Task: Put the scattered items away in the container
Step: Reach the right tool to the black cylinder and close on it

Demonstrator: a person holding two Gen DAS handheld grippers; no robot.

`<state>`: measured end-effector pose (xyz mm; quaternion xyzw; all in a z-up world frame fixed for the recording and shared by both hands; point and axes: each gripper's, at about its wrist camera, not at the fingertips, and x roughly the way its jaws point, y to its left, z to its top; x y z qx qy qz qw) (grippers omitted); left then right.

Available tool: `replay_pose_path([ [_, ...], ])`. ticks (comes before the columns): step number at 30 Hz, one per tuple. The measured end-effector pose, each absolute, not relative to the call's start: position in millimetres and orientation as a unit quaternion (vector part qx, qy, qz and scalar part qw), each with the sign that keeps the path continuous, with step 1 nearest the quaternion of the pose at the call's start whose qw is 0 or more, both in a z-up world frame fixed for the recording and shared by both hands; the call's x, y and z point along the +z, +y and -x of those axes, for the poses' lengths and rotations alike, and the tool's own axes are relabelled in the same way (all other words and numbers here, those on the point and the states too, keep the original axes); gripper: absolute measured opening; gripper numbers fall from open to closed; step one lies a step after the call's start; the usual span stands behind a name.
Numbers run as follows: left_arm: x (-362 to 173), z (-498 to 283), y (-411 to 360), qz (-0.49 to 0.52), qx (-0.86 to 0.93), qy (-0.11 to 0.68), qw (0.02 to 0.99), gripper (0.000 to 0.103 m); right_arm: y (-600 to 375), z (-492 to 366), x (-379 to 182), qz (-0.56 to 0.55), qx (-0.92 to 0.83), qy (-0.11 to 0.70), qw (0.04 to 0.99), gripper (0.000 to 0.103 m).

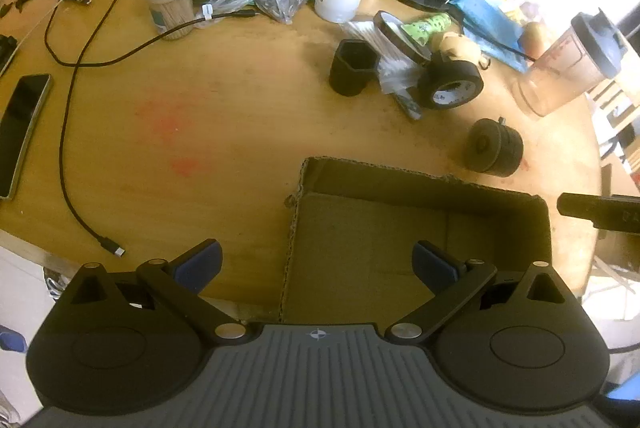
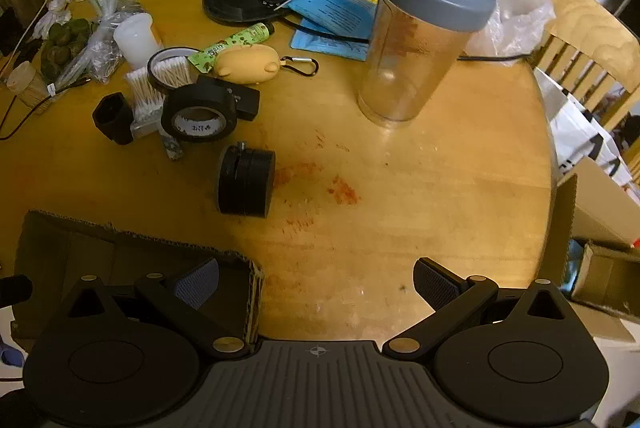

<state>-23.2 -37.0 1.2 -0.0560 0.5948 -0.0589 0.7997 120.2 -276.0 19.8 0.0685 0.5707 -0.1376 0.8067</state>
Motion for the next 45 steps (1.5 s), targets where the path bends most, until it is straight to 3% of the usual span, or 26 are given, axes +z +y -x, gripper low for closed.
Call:
replay_pose_path([
  [11,5,19,-30,0.077,-0.069,0.589,0.801,0.103,-283,-143,10,-0.047,-0.114,0.565,0.816,0.103],
  [32,7,25,-10,0.097,-0.063,0.588,0.8,0.103,-285,-181,-27,-0.141,-0.065,0.558,0.815,0.102],
  [40,13,29,6,0.099,-0.021,0.575,0.812,0.103,-285,-194,-44,-0.163,-0.057,0.568,0.805,0.082],
  [45,11,32,11,0.106,-0.012,0.578,0.809,0.103,-283,-197,-51,-0.162,-0.061,0.575,0.8,0.048],
])
